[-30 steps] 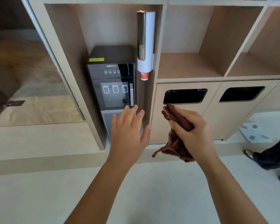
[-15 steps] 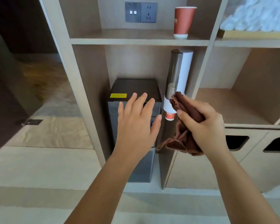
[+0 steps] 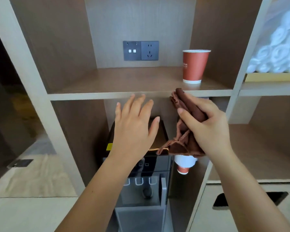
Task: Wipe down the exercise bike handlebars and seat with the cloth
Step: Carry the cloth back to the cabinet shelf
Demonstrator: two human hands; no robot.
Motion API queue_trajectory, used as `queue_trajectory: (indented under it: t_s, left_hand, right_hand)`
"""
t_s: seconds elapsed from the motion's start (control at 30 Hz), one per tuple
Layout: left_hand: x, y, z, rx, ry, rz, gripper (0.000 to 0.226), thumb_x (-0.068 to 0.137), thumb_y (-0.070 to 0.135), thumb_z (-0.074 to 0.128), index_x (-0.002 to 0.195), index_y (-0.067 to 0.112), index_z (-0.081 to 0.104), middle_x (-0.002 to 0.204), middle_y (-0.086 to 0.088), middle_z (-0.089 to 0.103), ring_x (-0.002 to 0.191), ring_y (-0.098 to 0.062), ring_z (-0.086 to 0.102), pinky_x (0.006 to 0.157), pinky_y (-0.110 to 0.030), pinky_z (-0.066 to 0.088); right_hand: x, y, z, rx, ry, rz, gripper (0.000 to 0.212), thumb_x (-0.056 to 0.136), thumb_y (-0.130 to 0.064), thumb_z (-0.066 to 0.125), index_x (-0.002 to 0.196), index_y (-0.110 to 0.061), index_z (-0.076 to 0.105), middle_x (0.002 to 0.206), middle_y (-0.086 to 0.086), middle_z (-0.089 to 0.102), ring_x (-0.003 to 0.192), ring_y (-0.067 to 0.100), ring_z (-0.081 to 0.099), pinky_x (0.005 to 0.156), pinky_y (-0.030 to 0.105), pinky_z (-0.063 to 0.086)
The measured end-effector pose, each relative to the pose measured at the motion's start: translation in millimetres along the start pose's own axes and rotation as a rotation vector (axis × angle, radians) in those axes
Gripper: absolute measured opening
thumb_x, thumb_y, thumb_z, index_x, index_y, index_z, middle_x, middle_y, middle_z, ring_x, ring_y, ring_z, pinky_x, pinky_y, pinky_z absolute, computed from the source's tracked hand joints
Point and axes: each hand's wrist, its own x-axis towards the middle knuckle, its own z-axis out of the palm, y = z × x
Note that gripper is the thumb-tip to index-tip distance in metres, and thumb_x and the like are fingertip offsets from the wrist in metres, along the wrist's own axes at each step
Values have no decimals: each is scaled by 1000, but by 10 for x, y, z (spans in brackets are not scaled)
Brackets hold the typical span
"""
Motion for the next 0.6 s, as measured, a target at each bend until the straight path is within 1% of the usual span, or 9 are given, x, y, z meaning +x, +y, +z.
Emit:
queue_trajectory:
  t_s: [0.07,0.13,0.17,0.2,0.27,0.3,0.33,0.47,0.6]
  left_hand:
    - [103,-82,24,1,9,12,39,87,25,57,122,8,53,132,-15,50,129,-33,36,105,-57,21]
    - [209,-177,40,-4,19,19,40,87,25,56,123,8,52,133,-14,49,130,-33,35,105,-57,21]
    - [259,-222,43,-6,22,24,40,87,25,56,124,8,52,133,-14,49,130,-33,34,105,-56,20]
    - [303,-266,45,-5,23,33,41,87,25,55,124,8,52,134,-14,49,131,-33,34,106,-55,19]
    - [395,-369,38,6,19,49,41,87,26,54,124,8,52,134,-14,49,131,-32,34,107,-54,17]
    - [443,-425,29,13,18,53,41,88,27,53,124,8,51,134,-13,49,131,-32,34,107,-54,17]
    - [492,-485,18,19,19,56,41,88,27,53,124,9,51,134,-13,49,131,-32,34,106,-54,17]
    - [670,-763,-48,44,25,42,41,88,28,53,124,9,52,134,-14,49,130,-33,35,106,-55,18]
    - [767,-1075,-101,90,30,27,41,88,30,52,124,10,52,134,-14,50,130,-32,36,105,-50,12]
  right_hand:
    - [127,-38,40,-13,23,-36,37,81,-13,67,114,-29,64,109,-7,63,94,21,66,92,45,50]
    - [256,-87,98,-22,17,-69,37,81,-13,67,116,-25,64,111,-5,62,93,25,66,90,47,50]
    - [314,-107,132,-26,13,-85,37,81,-12,67,117,-22,64,111,-5,62,95,25,65,91,46,50]
    - [368,-135,167,-44,17,-104,37,81,-12,68,117,-20,63,110,-7,61,98,22,64,94,41,48]
    - [482,-195,247,-109,36,-162,38,80,-10,69,117,-17,64,109,-8,61,105,11,59,98,21,42]
    - [543,-227,293,-136,45,-192,38,79,-10,69,117,-16,64,111,-5,62,107,8,56,97,15,40]
    - [603,-255,344,-161,52,-218,38,79,-9,69,117,-15,64,113,-2,62,108,6,55,97,12,38]
    - [869,-330,599,-270,52,-267,40,79,-13,69,119,-16,63,117,3,62,108,7,54,95,6,35]
    - [1112,-331,904,-390,-23,-228,42,80,-17,68,121,-19,62,118,3,61,109,12,55,94,13,36]
